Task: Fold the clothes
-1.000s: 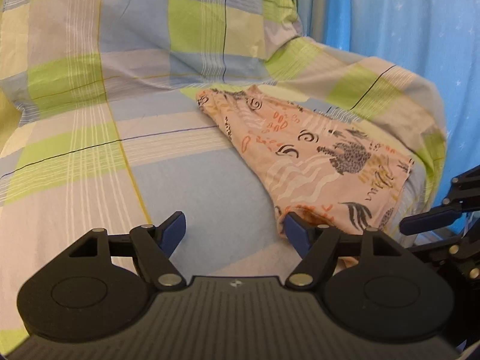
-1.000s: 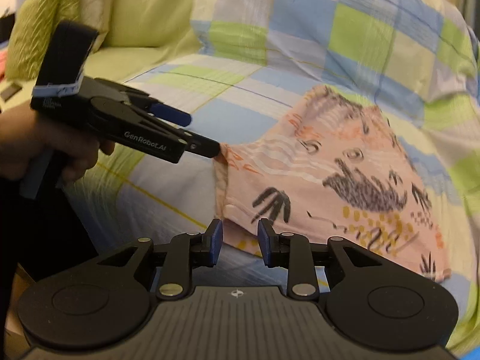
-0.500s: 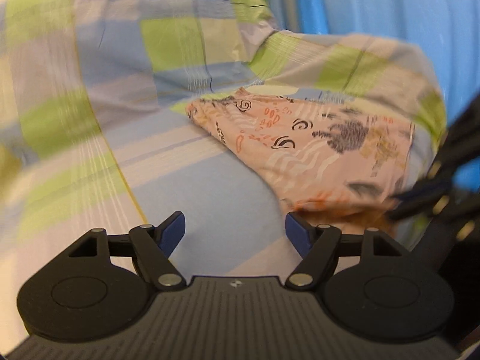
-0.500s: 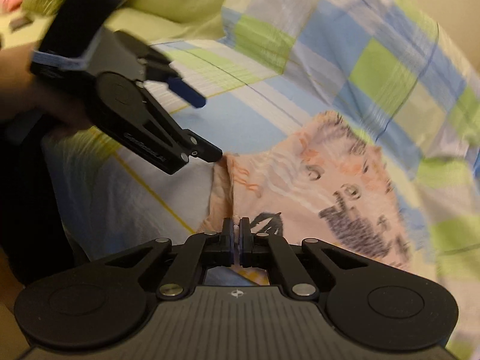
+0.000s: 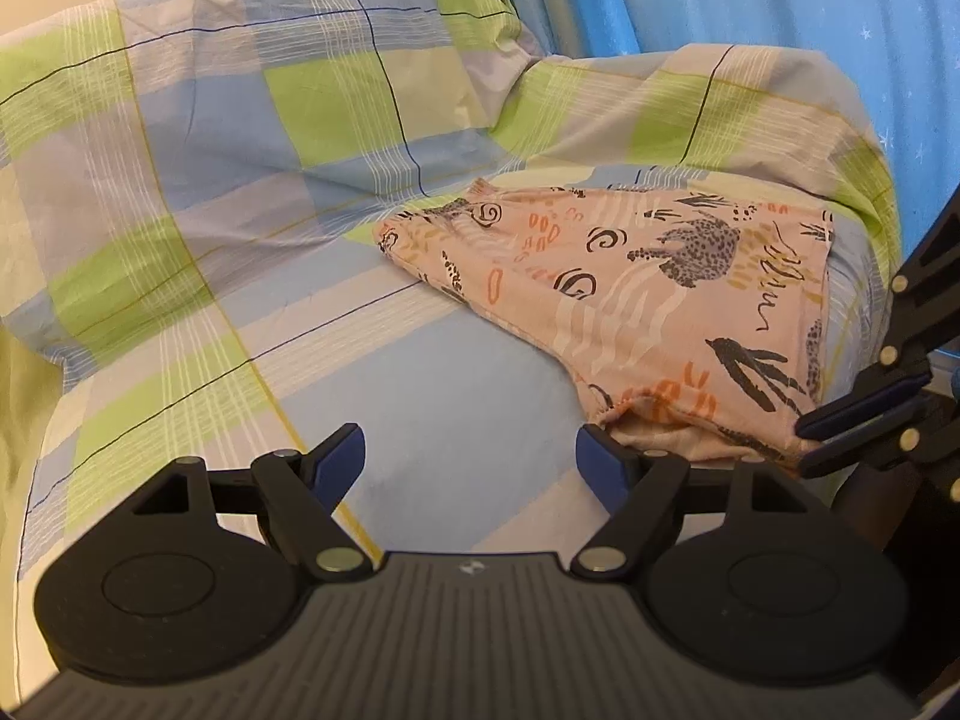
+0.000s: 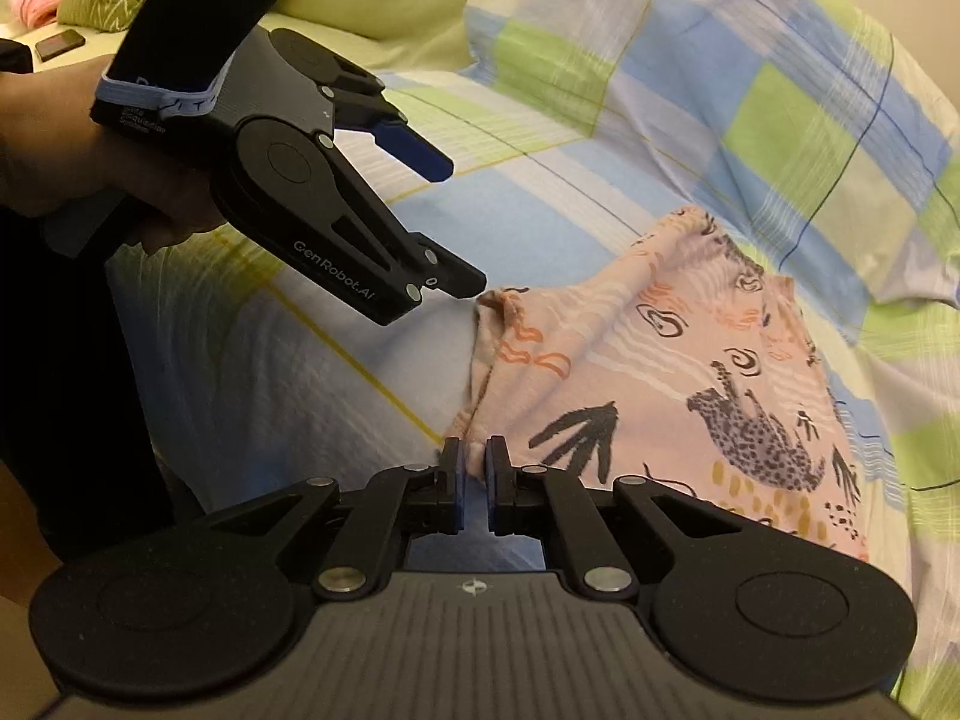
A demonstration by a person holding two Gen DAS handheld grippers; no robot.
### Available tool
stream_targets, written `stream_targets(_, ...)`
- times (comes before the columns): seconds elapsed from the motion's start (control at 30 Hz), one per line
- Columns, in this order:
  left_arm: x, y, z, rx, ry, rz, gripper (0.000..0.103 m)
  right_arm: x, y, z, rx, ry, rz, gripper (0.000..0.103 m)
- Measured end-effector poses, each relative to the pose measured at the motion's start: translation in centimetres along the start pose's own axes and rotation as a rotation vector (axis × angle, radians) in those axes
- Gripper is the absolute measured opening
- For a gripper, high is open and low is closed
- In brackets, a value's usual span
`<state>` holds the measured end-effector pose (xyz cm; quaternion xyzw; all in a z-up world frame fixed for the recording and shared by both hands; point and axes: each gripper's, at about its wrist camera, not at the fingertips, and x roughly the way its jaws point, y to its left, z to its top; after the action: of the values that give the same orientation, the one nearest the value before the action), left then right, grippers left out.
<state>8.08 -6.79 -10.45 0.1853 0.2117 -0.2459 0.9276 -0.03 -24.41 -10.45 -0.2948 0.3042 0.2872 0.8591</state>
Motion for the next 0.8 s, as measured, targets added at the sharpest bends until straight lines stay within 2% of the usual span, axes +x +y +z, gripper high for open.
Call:
stream_targets(0.1, 0.0, -0.1, 0.1, 0.005, -0.008, -0.003, 0.075, 0.4, 0.8, -0.1, -0.051, 0.011, -0.019, 0.009)
stream_targets(0.17, -0.2, -0.1, 0.1, 0.007, -0.017, -0.004, 0.075, 0.3, 0.5, 0.0, -0.008, -0.010, -0.013, 0.003)
stream_targets(0.27, -0.1, 0.0, -0.1, 0.005, -0.009, -0.001, 0.076, 0.6, 0.2, 0.1, 0.037, -0.024, 0.006, 0.003)
stream_targets(0.37, -0.2, 0.1, -0.1, -0.001, -0.009, -0.002, 0.076, 0.7, 0.3, -0.1, 0.025, -0.020, 0.007, 0.006)
stream_targets(0.43, -0.2, 0.1, -0.1, 0.000, -0.011, -0.003, 0.077, 0.6, 0.7, -0.2, 0.000, -0.020, -0.004, 0.022)
stream_targets(0.47, -0.1, 0.0, -0.1, 0.002, -0.010, -0.001, 0.077, 0.5, 1.0, -0.2, -0.021, -0.024, -0.017, 0.037)
stream_targets(0.5, -0.1, 0.0, -0.1, 0.005, -0.011, -0.001, 0.077, 0.5, 1.3, -0.2, -0.042, -0.024, -0.026, 0.043)
stream_targets(0.57, -0.2, -0.1, -0.1, 0.013, -0.018, -0.002, 0.077, 0.8, 1.8, -0.2, -0.084, -0.021, -0.041, 0.043)
stream_targets(0.63, -0.5, -0.4, -0.2, 0.050, -0.031, 0.001, 0.078, 1.4, 2.0, -0.2, -0.112, -0.009, -0.060, 0.040)
stream_targets(0.67, -0.7, -0.7, -0.2, 0.086, -0.038, 0.006, 0.078, 1.6, 1.9, -0.2, -0.112, -0.003, -0.065, 0.035)
stream_targets(0.73, -1.3, -1.4, -0.6, 0.185, -0.061, 0.019, 0.078, 1.8, 1.5, -0.2, -0.085, 0.000, -0.057, 0.031)
stream_targets(0.77, -1.6, -1.9, -0.8, 0.236, -0.073, 0.021, 0.080, 1.8, 1.3, -0.2, -0.072, 0.003, -0.059, 0.023)
stream_targets(0.8, -2.0, -2.3, -1.0, 0.286, -0.084, 0.022, 0.082, 1.7, 1.1, -0.1, -0.060, 0.008, -0.068, 0.007)
